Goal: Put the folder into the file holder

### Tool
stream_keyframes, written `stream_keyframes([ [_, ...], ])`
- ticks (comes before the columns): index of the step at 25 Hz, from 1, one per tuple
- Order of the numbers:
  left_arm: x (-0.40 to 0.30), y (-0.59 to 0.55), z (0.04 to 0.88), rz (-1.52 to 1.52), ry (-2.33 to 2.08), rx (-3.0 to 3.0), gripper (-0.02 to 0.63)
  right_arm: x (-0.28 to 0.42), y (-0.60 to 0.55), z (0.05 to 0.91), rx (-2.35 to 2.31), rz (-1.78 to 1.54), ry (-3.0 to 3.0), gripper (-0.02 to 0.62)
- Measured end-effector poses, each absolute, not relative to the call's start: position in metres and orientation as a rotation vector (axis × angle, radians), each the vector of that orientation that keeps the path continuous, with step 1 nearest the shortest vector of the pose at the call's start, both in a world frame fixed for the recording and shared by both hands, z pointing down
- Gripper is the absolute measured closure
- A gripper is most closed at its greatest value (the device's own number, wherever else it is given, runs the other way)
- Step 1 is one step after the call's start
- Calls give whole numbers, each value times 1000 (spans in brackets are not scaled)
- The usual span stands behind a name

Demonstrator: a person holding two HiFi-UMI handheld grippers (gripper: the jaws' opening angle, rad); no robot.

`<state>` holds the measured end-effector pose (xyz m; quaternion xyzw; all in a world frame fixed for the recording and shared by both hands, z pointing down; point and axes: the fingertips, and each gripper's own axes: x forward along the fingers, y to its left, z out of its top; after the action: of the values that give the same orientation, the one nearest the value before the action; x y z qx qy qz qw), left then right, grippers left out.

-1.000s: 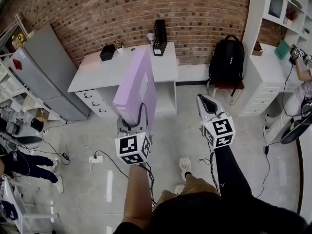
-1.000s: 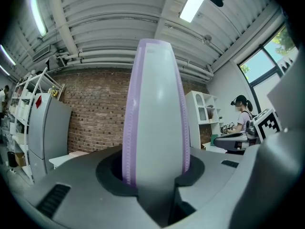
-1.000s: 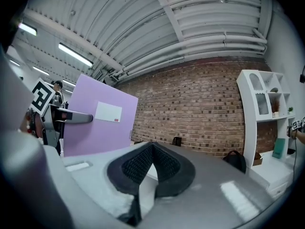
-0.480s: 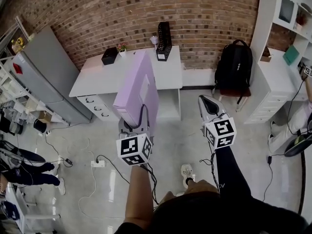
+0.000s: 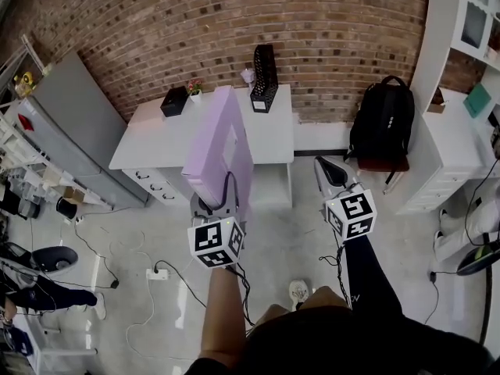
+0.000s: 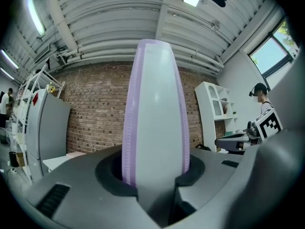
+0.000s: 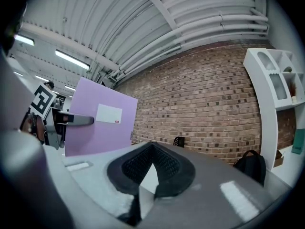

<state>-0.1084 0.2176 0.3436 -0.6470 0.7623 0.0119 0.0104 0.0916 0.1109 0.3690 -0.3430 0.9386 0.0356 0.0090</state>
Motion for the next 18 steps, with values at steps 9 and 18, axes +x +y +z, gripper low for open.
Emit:
stream_keyframes([
  [9, -107, 165, 344, 53, 2373, -1999, 442, 83, 54, 375, -1019, 115, 2945, 595],
  [18, -115, 135, 336, 79, 2376, -1979, 442, 83, 16, 367, -1022, 126, 2924, 595],
])
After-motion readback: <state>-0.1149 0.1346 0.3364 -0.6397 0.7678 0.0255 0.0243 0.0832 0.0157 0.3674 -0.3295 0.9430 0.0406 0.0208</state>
